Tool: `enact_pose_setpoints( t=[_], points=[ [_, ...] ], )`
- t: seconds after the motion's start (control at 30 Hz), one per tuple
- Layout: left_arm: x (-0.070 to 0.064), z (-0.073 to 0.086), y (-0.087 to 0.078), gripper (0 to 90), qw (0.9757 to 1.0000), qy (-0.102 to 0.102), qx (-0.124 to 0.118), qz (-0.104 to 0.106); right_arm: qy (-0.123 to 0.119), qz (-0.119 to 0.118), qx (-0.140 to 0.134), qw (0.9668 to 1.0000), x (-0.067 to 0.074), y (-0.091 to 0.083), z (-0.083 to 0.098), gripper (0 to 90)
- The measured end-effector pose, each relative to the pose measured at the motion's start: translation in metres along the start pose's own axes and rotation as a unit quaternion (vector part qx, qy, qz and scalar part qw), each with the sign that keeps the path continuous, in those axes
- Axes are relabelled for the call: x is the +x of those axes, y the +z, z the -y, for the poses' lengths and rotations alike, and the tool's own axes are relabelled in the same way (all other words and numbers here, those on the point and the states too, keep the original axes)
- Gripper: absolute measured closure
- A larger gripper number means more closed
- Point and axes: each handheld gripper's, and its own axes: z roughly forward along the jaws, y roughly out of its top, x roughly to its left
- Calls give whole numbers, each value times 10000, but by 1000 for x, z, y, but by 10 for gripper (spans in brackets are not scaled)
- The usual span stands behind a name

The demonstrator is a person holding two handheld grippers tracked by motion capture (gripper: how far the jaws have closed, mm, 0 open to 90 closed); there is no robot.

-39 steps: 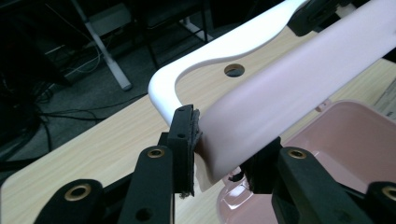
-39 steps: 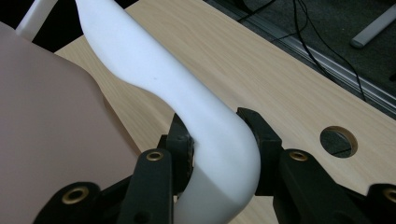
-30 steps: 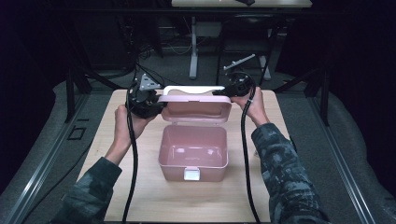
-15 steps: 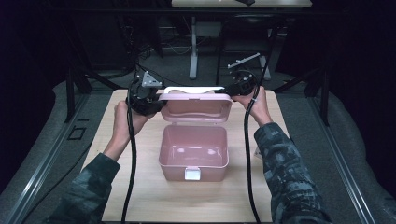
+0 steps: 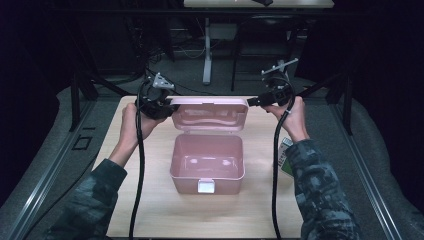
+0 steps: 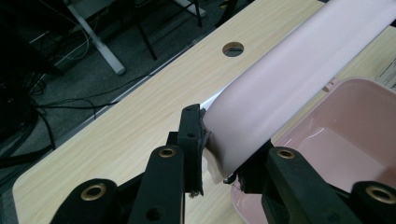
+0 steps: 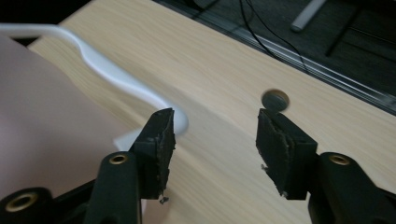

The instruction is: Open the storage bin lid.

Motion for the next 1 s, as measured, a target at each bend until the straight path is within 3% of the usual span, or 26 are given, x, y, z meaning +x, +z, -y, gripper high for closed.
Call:
enact_pose_setpoints(
  t=[0.23,0.47,0.6,0.87,1.0],
  points=[
    [5,-5,4,757,9999,-24,84,64,-91,229,199,9995,18,-23,19,395],
    [8,-8,6,758,9998,-52,150,94,-215,41,261,9994,46,-36,53,332],
    [10,-10,8,759,9997,-41,226,110,-390,-184,465,9980,64,-21,76,319],
    [14,-16,13,756,9994,-87,318,124,-404,-707,957,9921,89,27,120,337],
    [17,-20,18,752,9991,-116,390,110,-522,-642,1034,9912,97,36,129,383]
  ],
)
